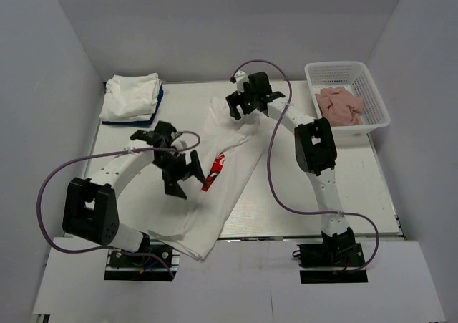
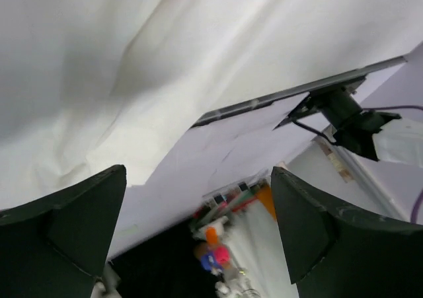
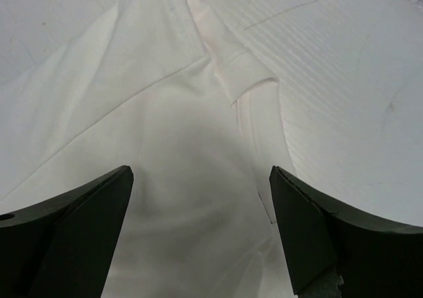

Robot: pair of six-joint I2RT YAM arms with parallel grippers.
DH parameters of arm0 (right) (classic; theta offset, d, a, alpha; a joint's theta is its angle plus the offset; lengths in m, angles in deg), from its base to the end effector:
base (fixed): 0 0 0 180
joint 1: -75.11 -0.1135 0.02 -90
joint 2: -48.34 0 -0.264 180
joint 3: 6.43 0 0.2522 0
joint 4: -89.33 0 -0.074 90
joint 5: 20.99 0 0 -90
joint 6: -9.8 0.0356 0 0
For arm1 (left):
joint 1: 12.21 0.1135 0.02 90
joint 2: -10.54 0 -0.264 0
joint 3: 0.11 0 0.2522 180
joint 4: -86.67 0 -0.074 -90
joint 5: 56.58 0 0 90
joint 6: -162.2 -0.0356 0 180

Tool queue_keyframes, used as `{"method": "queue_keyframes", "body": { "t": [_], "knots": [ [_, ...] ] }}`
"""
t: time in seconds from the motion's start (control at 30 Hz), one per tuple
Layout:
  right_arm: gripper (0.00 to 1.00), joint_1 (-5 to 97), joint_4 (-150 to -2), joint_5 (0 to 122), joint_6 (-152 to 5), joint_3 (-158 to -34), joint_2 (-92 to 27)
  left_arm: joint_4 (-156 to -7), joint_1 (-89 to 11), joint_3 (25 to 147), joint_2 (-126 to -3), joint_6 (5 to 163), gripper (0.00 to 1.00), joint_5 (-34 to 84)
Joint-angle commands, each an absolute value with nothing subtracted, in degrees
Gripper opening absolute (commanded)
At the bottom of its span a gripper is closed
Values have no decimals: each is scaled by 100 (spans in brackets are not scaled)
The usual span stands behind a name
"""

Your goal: Fold and stack the t-shirts

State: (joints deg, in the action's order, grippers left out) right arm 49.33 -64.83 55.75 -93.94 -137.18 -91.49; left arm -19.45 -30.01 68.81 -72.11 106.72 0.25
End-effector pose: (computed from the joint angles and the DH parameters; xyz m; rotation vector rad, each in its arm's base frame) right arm 0.5006 0.2508 0.1818 -0.8620 2.0085 0.3715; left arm 0.2183 -0.0906 0.2118 0.3926 -2.7921 0.7797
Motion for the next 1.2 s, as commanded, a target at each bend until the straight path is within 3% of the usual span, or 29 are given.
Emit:
{"method": "queue_keyframes", "body": {
  "t": [0.0, 0.13, 0.27, 0.47, 0.67, 0.87, 1.17],
  "knots": [
    [90, 4883, -6399, 5626, -9400, -13893, -8438, -1866, -3040, 7928, -7234, 10041, 100, 369],
    [90, 4856, -5576, 6493, -9110, -13867, -8384, -2576, -2988, 8518, -7716, 10101, 100, 1407],
    [90, 4856, -5134, 6847, -9014, -13692, -8359, -3640, -2874, 9378, -8796, 10251, 100, 1409],
    [90, 4918, -5186, 6455, -8838, -12673, -7972, -3871, -2926, 12336, -11370, 10129, 100, 592],
    [90, 5032, -5722, 6874, -8802, -10987, -6902, -4203, -2988, 14256, -13244, 9882, 100, -515],
    [90, 5172, -6408, 7129, -8556, -9896, -6179, -5434, -3102, 13609, -13395, 10252, 100, -403],
    [90, 5287, -6391, 7428, -8486, -9103, -5756, -4933, -3102, 13626, -13527, 10374, 100, 379]
  ]
}}
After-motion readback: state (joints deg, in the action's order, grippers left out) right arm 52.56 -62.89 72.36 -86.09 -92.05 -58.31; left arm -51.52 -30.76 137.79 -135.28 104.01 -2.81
